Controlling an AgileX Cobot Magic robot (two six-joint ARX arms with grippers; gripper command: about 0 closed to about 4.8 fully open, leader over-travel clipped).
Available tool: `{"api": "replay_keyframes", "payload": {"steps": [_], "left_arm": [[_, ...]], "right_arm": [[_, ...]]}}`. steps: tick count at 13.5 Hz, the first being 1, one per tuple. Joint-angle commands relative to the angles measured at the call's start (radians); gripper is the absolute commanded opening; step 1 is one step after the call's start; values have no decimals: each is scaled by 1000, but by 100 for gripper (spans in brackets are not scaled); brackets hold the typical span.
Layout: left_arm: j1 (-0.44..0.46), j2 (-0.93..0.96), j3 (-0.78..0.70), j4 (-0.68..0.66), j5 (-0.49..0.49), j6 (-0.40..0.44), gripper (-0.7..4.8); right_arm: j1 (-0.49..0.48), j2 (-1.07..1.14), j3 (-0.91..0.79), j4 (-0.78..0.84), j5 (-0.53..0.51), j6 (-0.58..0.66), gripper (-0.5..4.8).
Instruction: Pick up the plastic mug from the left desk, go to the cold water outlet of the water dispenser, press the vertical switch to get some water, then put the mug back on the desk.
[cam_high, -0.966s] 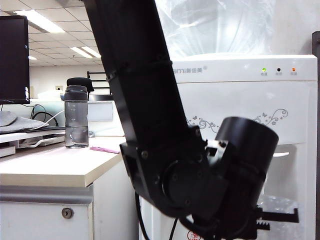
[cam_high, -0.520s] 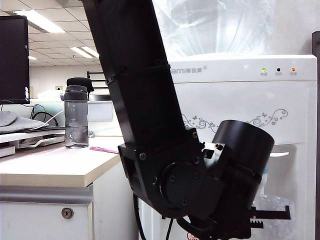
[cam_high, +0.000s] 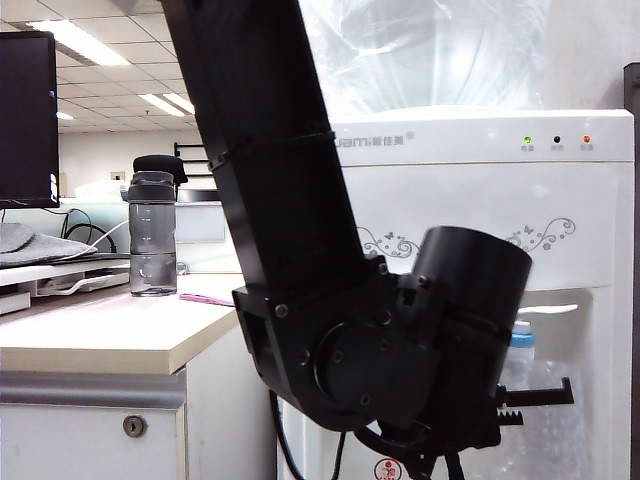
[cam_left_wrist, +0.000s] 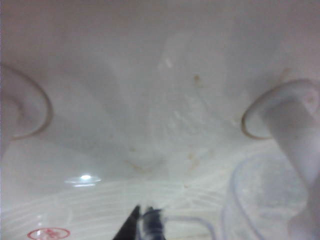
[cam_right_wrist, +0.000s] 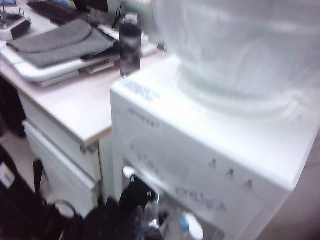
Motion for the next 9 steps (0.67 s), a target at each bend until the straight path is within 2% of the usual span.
{"api": "replay_keyframes", "payload": {"steps": [1, 9], "left_arm": [[2, -4, 4, 23, -31, -11, -6], [-28, -6, 5, 47, -40, 2, -6]], "right_arm": [[0, 2, -8, 4, 0, 9, -1], [0, 3, -19, 4, 4, 9, -1]]}}
